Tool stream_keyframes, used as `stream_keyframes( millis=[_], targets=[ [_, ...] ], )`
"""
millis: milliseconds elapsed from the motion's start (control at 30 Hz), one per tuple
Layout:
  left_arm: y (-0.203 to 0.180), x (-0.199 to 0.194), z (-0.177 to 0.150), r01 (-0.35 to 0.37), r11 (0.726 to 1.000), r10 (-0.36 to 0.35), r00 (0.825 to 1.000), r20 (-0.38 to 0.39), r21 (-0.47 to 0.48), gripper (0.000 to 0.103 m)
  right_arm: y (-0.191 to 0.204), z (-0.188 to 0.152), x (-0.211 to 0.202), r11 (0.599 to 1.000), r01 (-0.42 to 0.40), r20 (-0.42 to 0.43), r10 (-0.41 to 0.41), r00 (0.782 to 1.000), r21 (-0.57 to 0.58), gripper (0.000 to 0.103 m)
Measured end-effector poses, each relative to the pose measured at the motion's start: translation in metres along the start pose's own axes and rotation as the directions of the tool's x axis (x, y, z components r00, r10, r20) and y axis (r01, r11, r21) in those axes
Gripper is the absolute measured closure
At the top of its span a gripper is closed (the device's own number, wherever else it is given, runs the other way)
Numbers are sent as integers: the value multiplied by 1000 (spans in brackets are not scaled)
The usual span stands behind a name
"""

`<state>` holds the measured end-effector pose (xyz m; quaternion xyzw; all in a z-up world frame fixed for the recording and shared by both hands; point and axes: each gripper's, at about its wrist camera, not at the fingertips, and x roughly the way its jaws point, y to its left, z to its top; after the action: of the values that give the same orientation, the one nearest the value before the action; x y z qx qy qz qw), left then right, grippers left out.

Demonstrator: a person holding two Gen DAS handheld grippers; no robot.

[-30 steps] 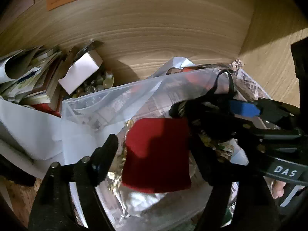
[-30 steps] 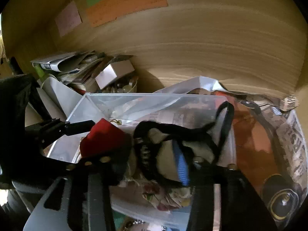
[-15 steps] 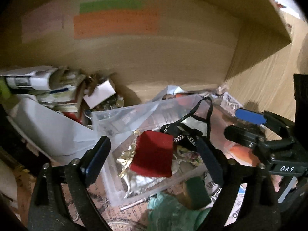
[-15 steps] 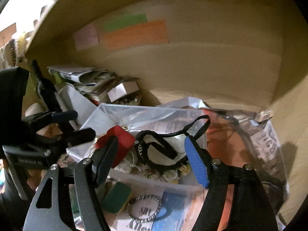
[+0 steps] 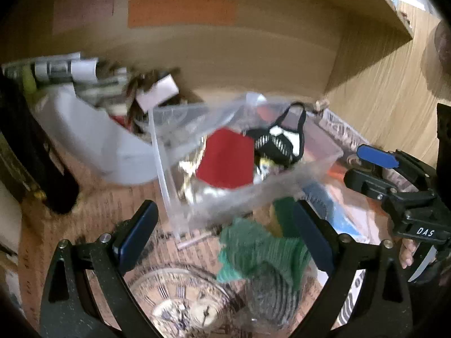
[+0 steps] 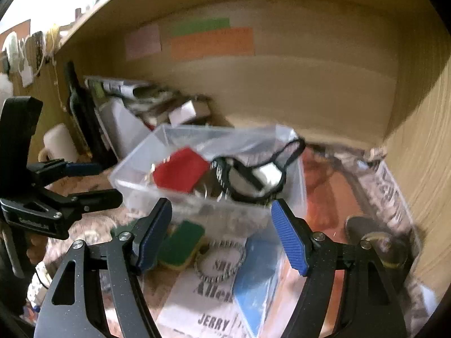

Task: Organize soft objects
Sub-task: 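Lower the red felt into the box with left tool while right releases black strap inside, then grasp the green knit glove with left tool while right tool grasps the green sponge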

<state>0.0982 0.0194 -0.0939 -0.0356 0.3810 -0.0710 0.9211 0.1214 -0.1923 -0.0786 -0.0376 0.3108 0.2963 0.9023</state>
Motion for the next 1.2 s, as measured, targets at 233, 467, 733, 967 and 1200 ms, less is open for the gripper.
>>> stream_keyframes(
  millis=[233,467,733,967,1200],
  targets=[
    [3,20,-21,24,999,-26,997,-66,-26,21,3,-22,18,999,-28,-73,31,997,31,33],
    [7,36,-37,61,997,-67,990,-121,-46,35,14,-23,36,999,-47,-116,49,992,22,33],
    [6,49,-47,113,992,-120,982,-146,-57,61,24,-24,61,995,-91,-191,95,977,33,45],
    [5,31,-53,85,996,-87,991,-101,-25,75,25,-23,65,994,-96,-203,104,974,51,45],
    [18,-3,-51,68,997,-69,997,-28,-41,87,31,-25,77,995,-99,-241,101,965,22,61]
  ],
)
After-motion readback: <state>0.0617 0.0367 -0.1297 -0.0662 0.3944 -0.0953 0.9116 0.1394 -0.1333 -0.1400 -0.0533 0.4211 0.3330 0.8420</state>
